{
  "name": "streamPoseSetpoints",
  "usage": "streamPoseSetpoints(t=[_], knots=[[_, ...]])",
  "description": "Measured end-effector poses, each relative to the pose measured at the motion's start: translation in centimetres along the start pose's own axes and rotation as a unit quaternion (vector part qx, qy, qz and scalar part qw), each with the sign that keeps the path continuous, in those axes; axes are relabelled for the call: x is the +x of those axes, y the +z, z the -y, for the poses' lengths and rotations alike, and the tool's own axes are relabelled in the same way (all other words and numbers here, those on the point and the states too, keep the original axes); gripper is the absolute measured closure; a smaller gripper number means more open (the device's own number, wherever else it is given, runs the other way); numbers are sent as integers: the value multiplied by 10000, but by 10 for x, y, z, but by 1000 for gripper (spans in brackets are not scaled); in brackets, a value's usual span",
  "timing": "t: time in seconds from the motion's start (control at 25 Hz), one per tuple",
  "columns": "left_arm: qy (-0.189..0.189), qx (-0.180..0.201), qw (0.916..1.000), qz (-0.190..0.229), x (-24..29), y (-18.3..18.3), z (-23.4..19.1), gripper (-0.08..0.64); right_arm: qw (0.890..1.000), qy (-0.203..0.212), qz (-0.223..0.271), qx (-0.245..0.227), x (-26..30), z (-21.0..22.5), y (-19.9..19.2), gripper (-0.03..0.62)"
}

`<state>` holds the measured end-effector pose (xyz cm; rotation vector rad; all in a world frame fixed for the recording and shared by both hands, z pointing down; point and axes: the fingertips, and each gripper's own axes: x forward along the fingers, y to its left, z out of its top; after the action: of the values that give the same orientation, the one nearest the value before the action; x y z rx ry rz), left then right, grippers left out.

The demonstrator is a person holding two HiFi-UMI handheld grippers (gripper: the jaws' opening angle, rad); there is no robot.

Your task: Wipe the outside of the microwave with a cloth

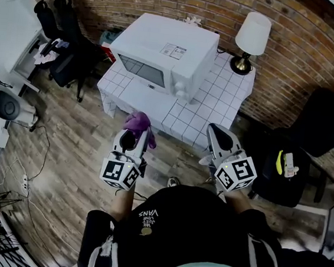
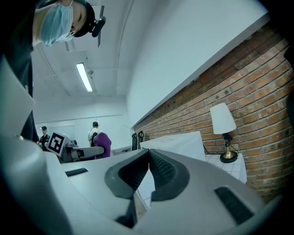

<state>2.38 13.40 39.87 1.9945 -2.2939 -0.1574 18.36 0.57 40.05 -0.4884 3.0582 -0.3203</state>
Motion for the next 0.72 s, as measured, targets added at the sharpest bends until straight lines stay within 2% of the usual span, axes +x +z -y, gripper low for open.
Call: streamPoseSetpoints(t=[0.4,0.72], knots=[[223,-134,9992,308,-20,8,-11,419,9987,128,-278,-404,13,-21,-7,589],[220,-329,9984,403,-27,7,-9,419,9991,155,-295,-272,13,-24,-9,589]])
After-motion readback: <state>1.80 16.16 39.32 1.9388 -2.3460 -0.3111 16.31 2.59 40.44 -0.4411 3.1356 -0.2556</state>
